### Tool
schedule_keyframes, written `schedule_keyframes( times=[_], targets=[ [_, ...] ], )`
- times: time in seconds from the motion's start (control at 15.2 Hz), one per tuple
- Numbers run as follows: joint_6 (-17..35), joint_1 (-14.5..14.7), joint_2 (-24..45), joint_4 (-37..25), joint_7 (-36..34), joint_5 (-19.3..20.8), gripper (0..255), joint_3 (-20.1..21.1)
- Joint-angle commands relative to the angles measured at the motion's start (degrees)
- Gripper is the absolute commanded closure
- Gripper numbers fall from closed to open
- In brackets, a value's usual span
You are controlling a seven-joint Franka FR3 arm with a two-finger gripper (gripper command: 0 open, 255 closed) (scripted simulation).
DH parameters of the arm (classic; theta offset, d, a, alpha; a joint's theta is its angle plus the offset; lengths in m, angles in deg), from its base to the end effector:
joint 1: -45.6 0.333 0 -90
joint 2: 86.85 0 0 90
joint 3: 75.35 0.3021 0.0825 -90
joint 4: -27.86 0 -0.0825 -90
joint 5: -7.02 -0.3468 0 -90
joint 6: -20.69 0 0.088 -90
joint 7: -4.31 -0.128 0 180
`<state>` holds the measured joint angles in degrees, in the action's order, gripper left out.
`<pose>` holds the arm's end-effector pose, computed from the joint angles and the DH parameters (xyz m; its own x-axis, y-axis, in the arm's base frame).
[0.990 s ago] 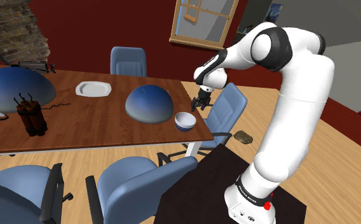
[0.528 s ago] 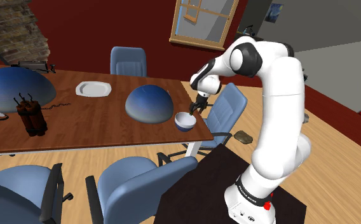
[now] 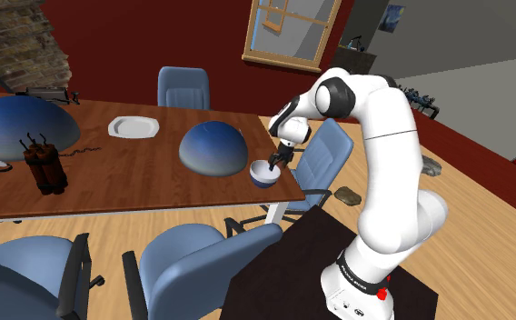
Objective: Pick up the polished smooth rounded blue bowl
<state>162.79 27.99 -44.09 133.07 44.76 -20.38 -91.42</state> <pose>0.5039 -0.3260 0.1275 0.9791 -0.2031 0.0062 -0.2014 -0.9743 -0.1004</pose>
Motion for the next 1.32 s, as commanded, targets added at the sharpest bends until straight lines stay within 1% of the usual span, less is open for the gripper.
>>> schedule_keyframes(
  times=[0.0,0.07,0.2,0.26,0.86,1.25],
  targets=[
    [0.68,-0.31,1.26,-0.62,0.27,-0.41,0,0.44],
    [1.29,-0.58,2.31,-1.06,0.54,-0.76,0,0.81],
    [1.29,-0.59,2.31,-1.06,0.54,-0.75,0,0.81],
    [1.35,-0.58,2.31,-1.01,0.55,-0.77,255,0.83],
    [1.29,-0.59,2.31,-1.06,0.54,-0.75,255,0.81],
    [-1.12,0.47,-1.6,0.46,-0.52,0.62,255,-0.62]
  ],
)
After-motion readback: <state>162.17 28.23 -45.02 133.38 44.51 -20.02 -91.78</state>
